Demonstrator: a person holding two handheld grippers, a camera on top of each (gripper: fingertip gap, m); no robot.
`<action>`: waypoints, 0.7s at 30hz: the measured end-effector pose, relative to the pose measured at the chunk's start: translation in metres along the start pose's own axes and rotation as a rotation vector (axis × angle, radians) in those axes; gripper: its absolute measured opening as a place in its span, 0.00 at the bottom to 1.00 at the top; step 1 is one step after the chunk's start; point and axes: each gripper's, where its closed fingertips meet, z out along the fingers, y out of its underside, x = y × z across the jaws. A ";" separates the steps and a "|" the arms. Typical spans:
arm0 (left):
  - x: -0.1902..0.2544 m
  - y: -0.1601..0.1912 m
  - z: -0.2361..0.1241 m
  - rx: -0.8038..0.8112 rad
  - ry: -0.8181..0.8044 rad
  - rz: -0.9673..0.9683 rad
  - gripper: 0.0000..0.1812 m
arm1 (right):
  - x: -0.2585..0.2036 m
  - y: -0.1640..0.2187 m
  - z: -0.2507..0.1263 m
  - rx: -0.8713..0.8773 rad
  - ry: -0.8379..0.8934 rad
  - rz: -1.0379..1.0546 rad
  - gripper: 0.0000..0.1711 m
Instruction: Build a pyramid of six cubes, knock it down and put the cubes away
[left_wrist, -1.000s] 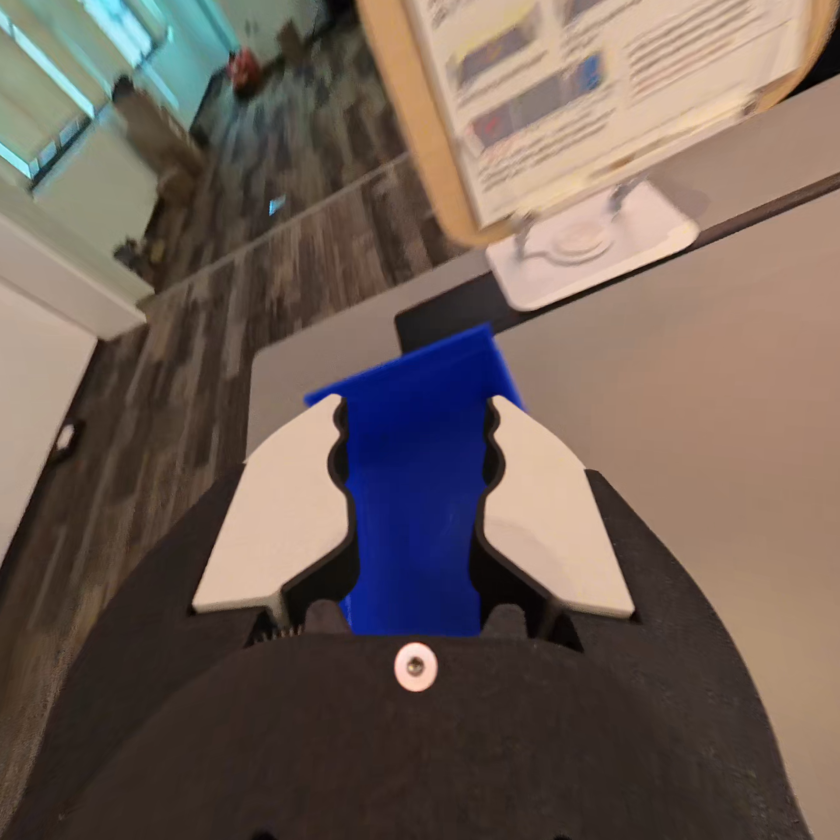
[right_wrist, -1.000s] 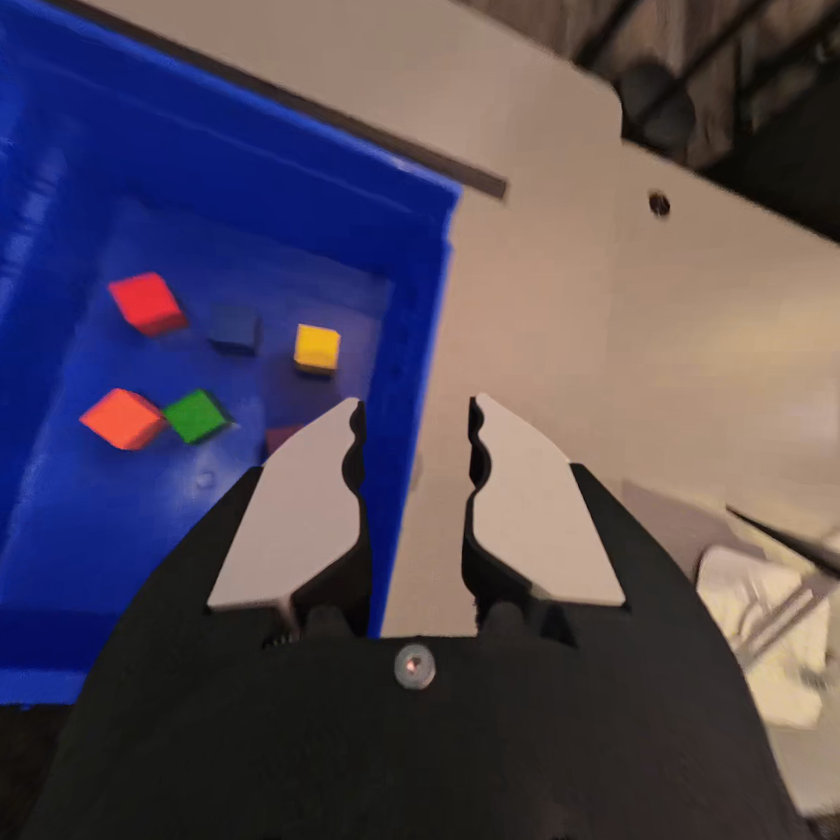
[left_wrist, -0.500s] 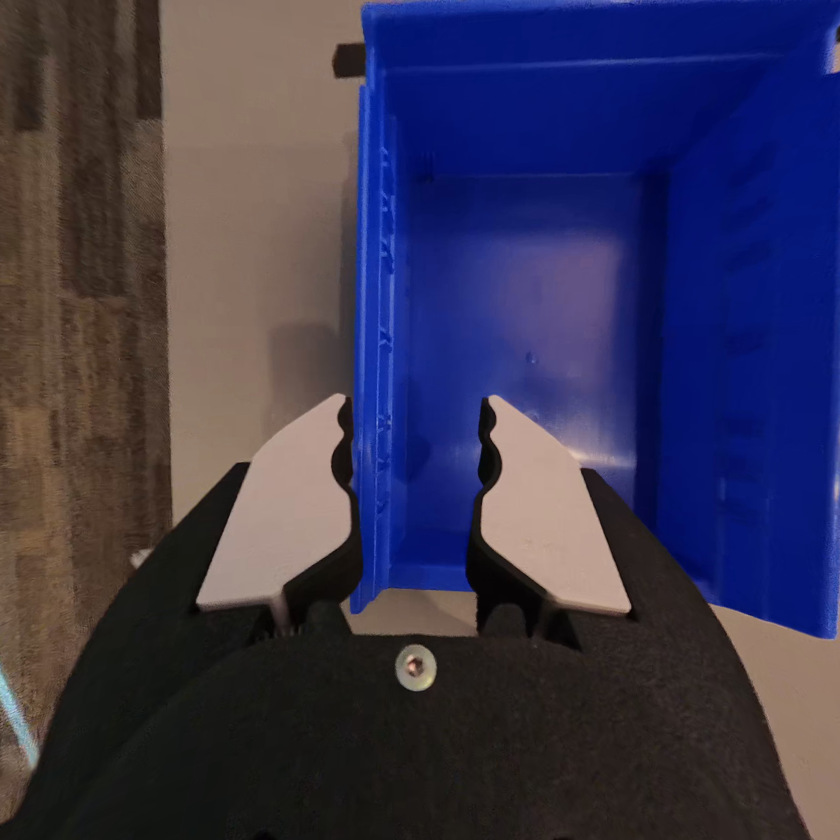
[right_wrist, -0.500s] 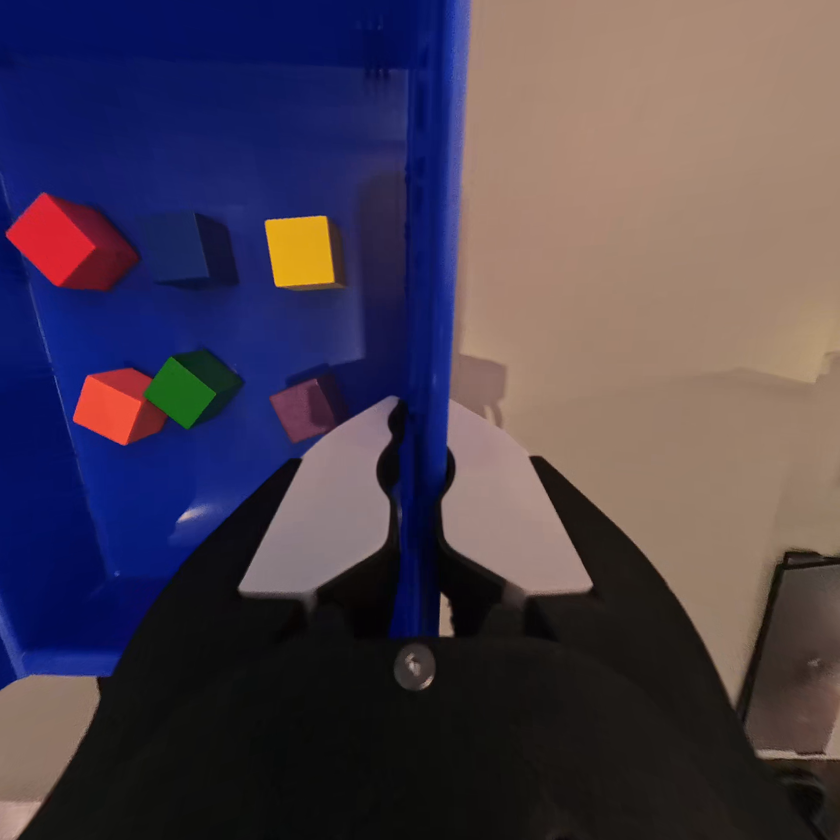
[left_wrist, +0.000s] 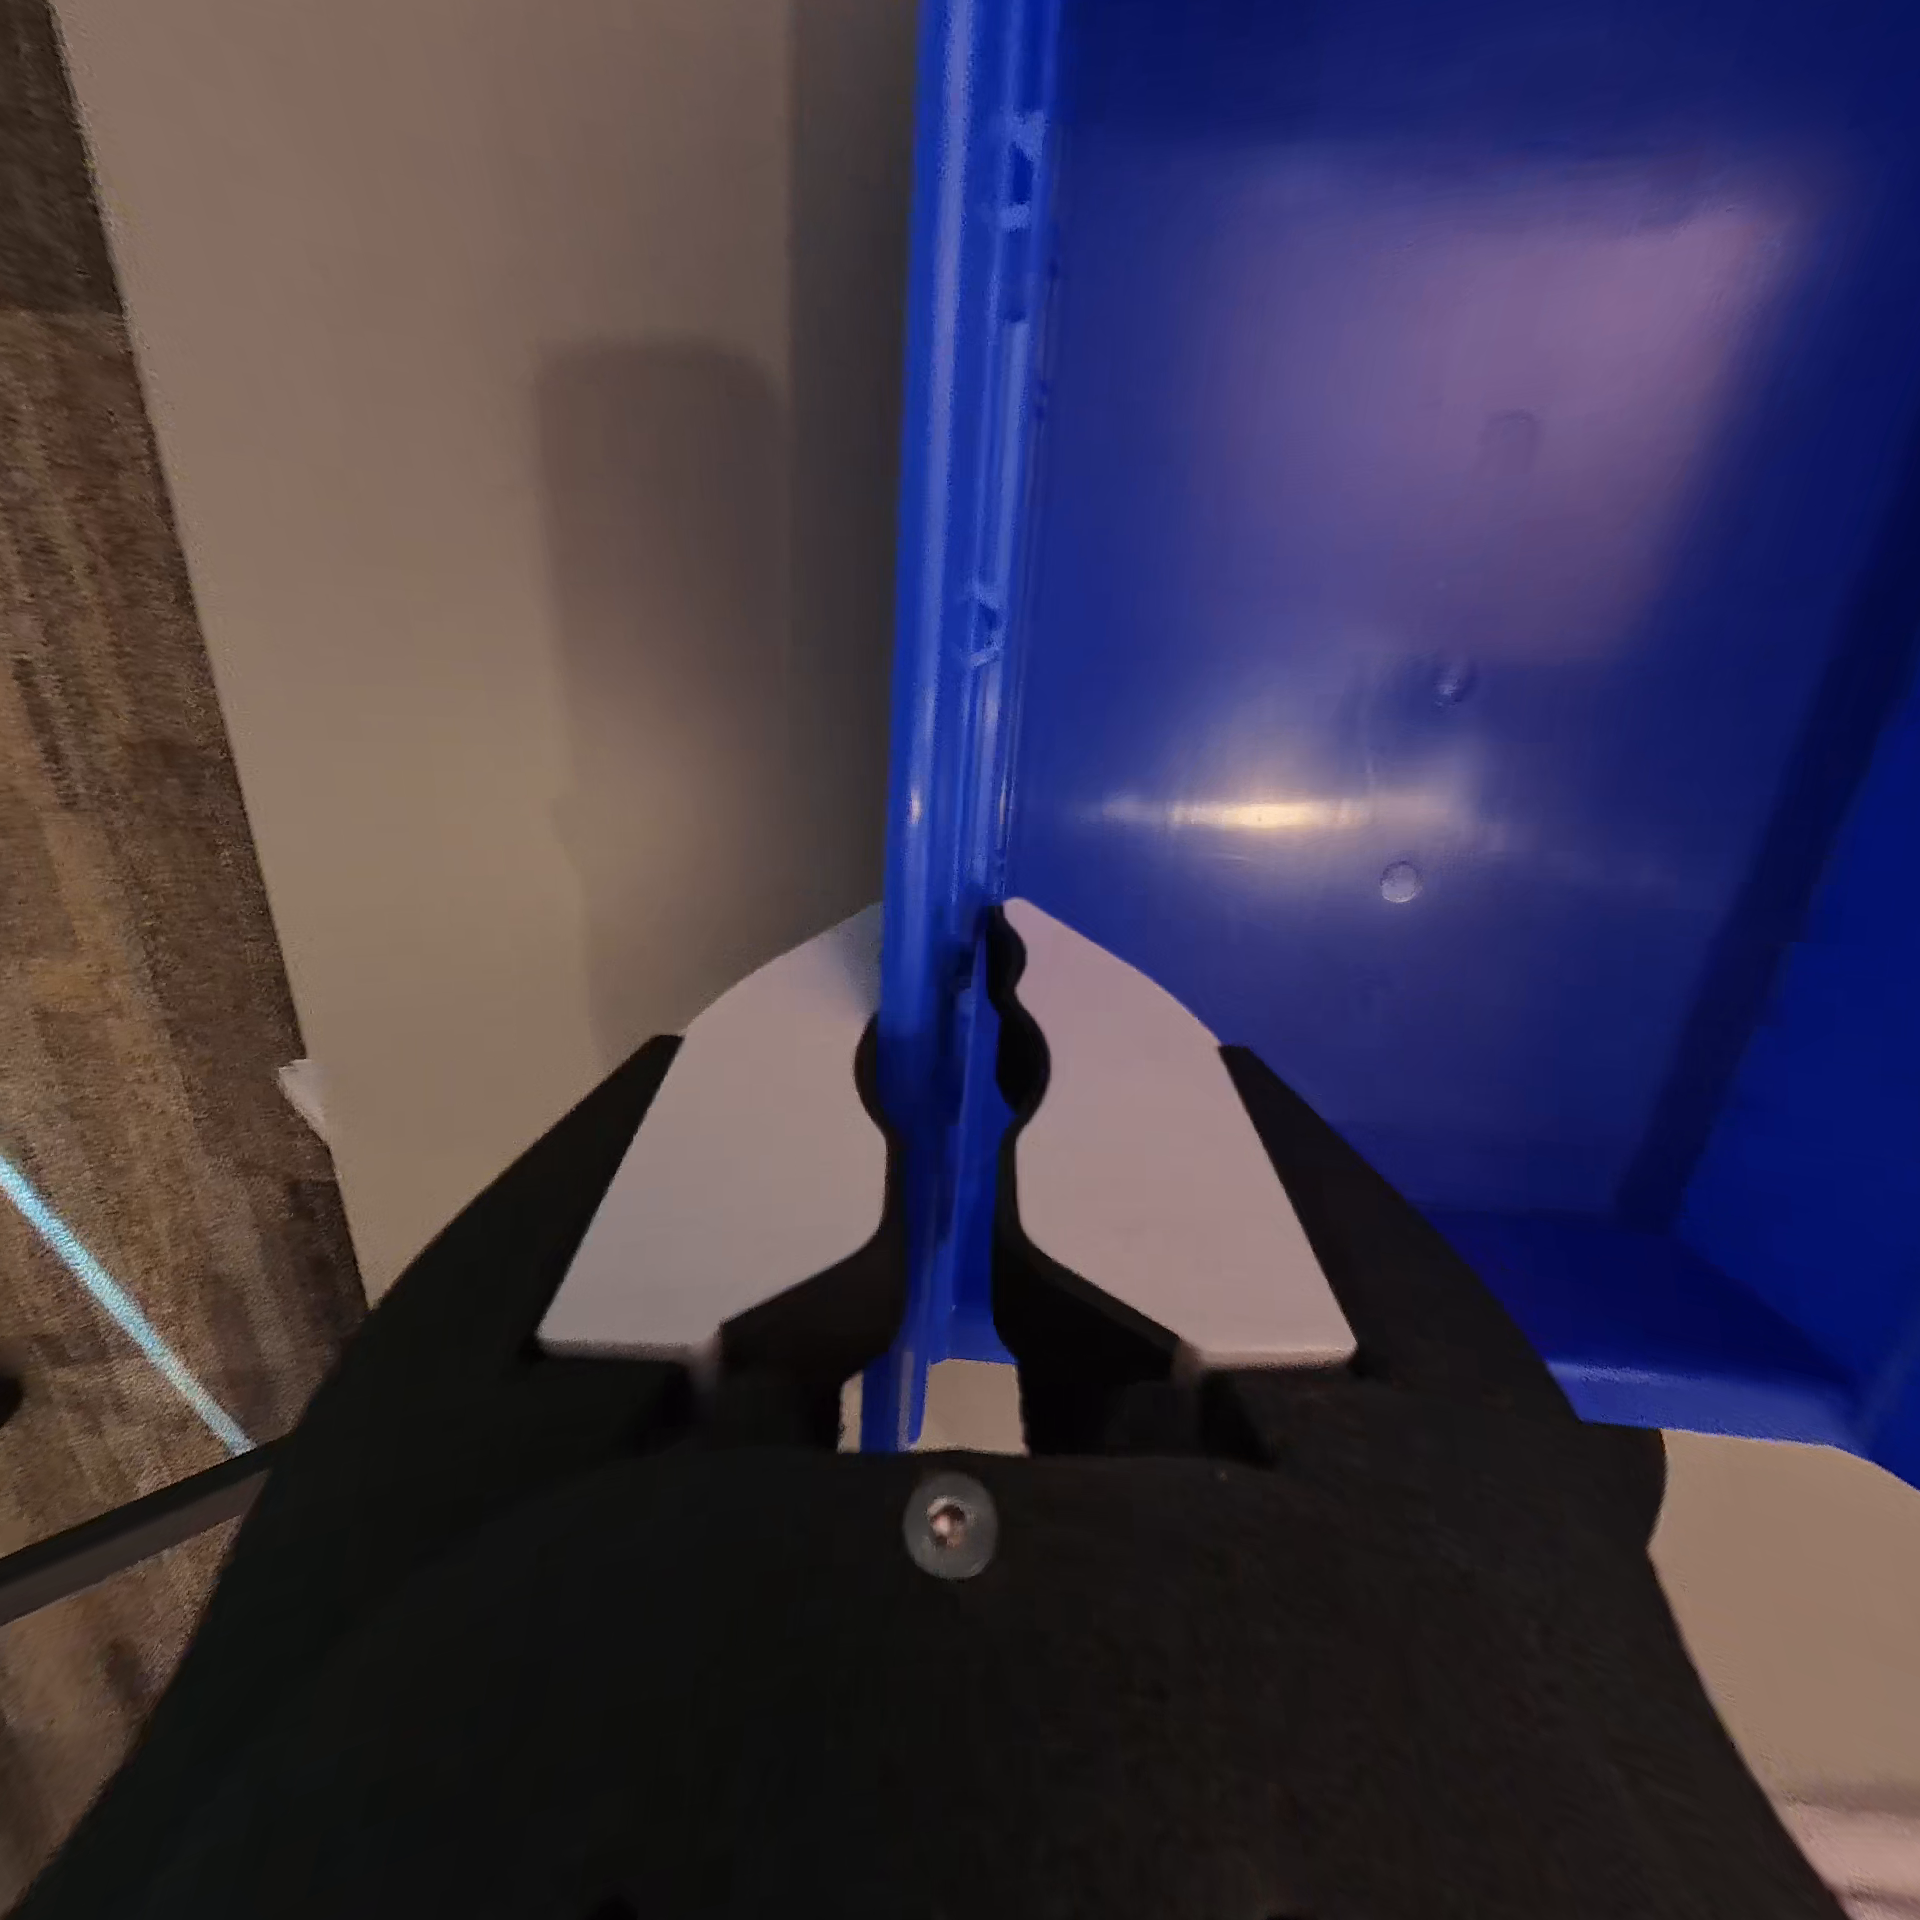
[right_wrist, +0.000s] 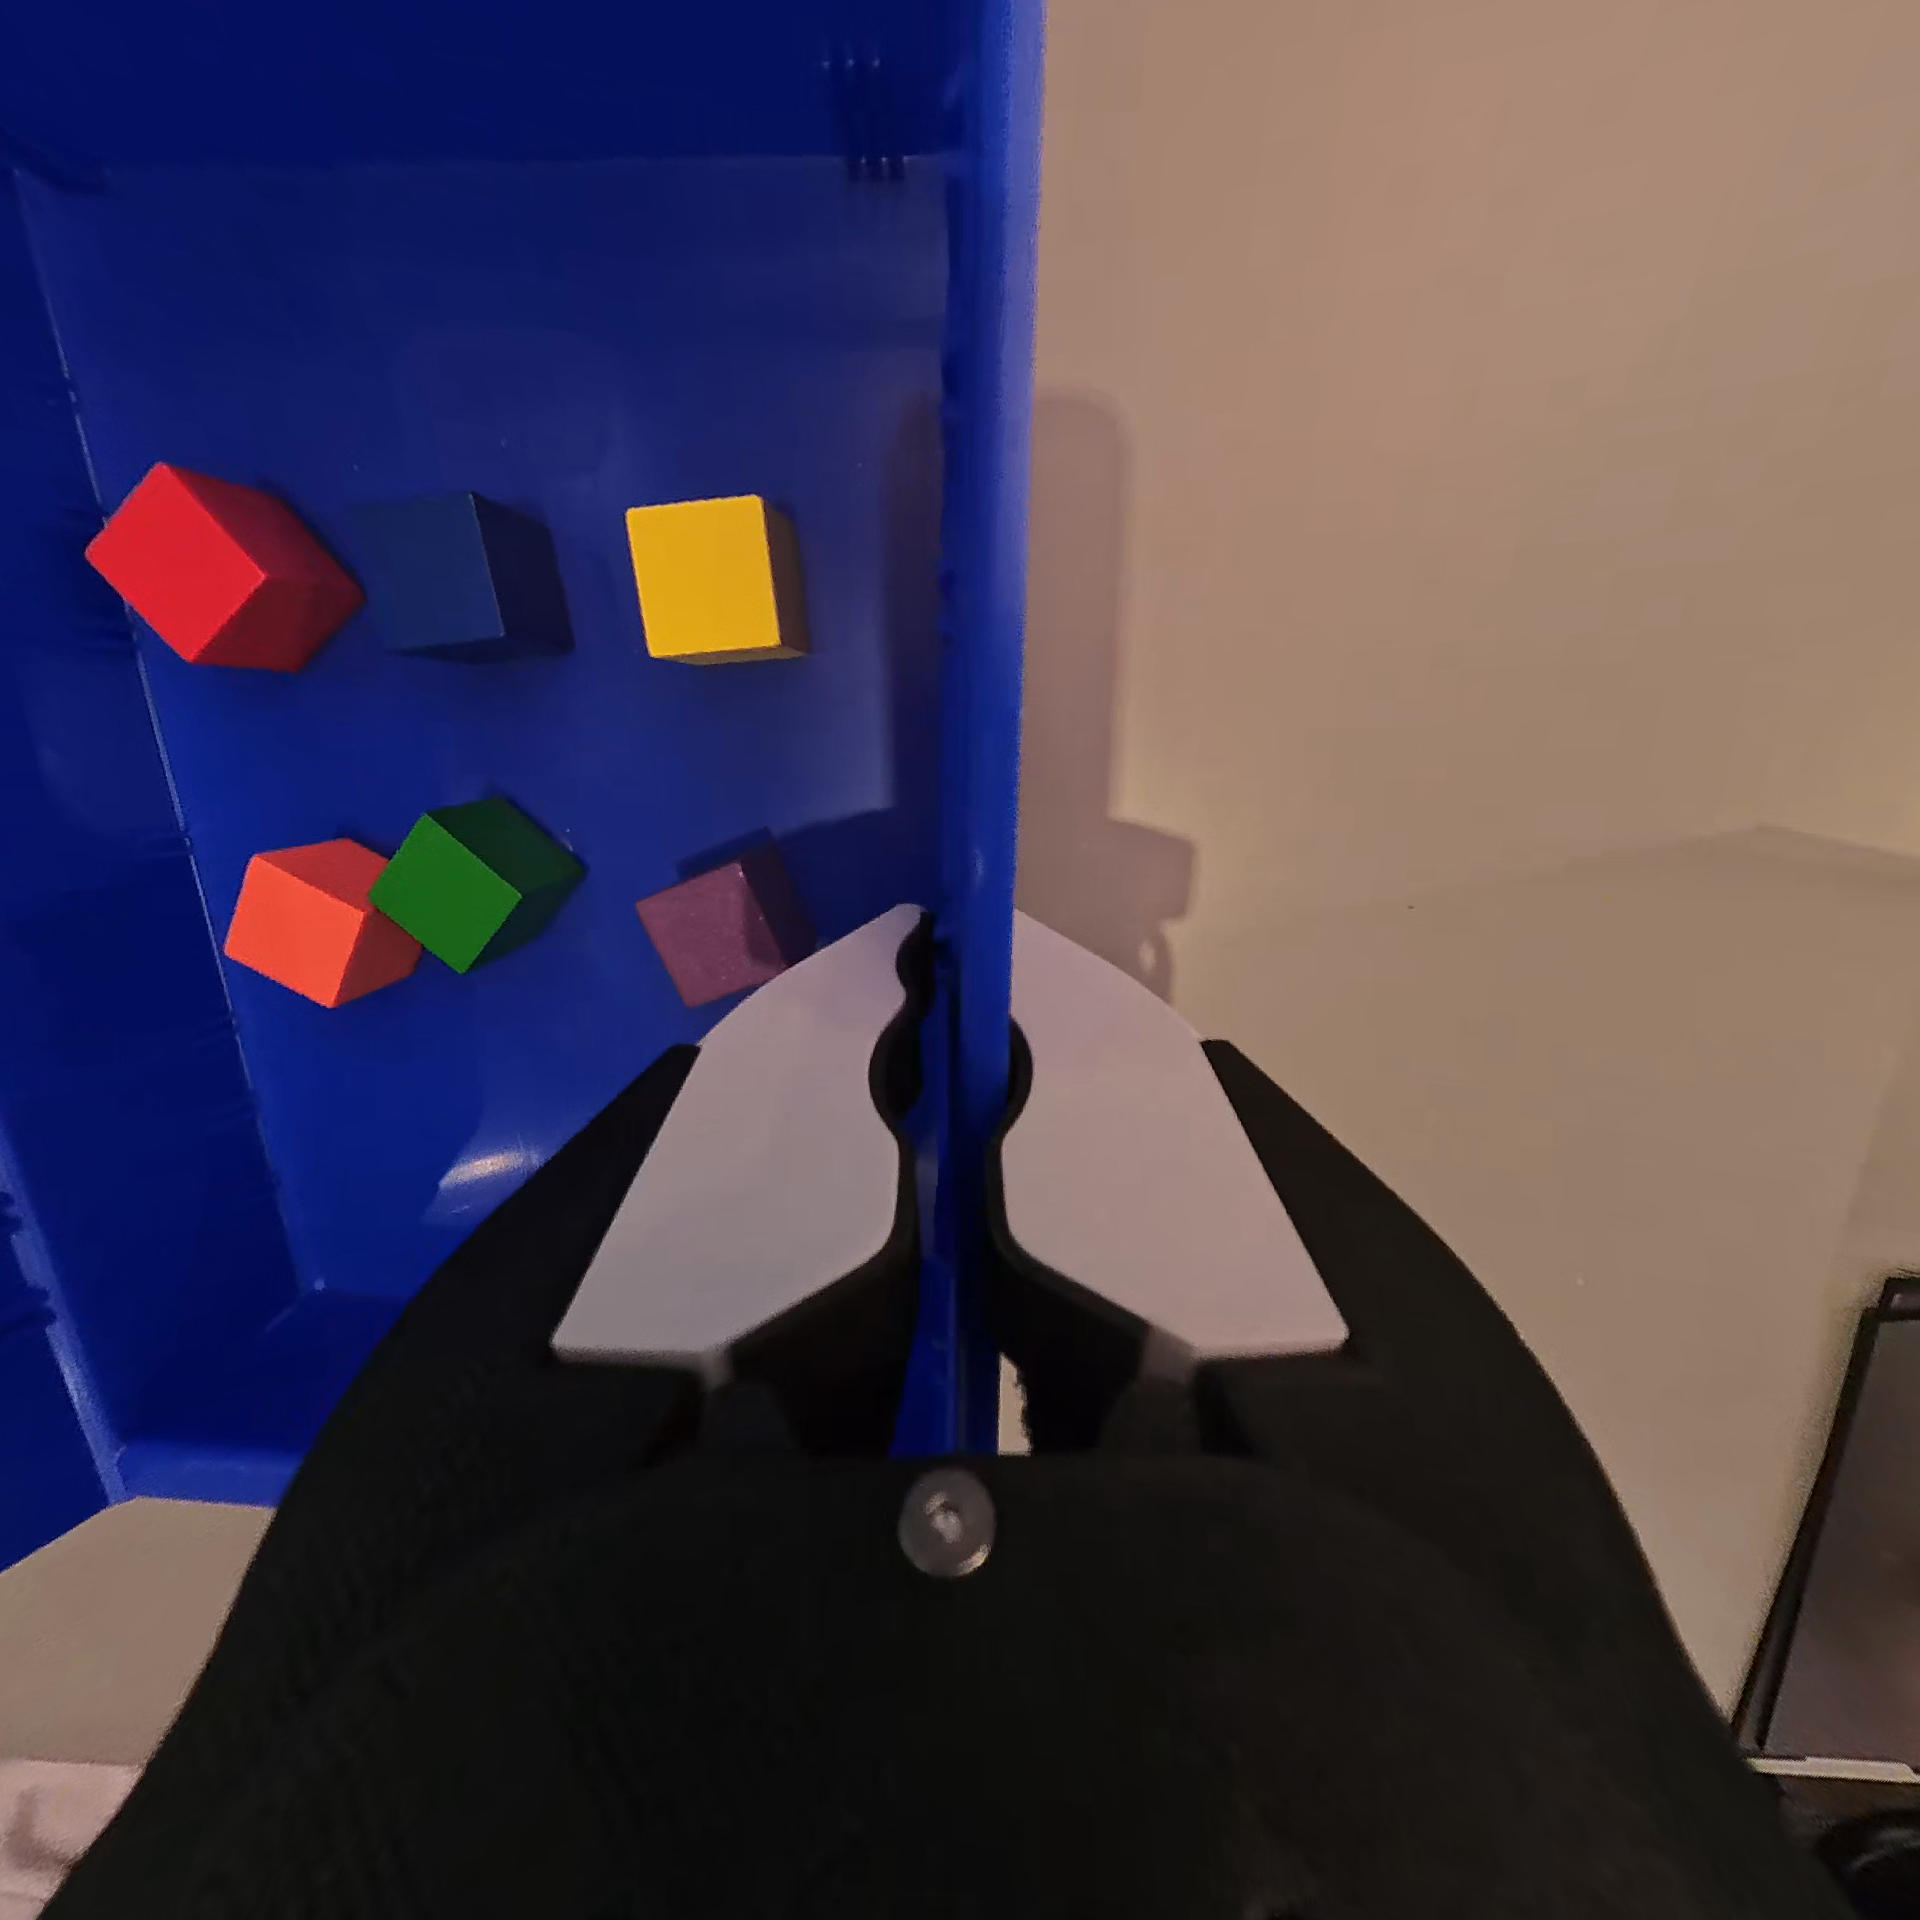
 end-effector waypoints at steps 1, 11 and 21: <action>0.004 0.000 0.000 -0.006 0.012 0.003 0.06 | 0.000 0.000 0.000 -0.001 0.001 -0.001 0.05; 0.092 -0.010 -0.002 -0.059 0.114 0.222 0.04 | -0.002 0.001 0.000 -0.009 0.002 -0.015 0.05; 0.184 -0.015 -0.004 -0.085 -0.042 0.478 0.15 | -0.012 0.007 0.001 -0.059 0.002 -0.088 0.05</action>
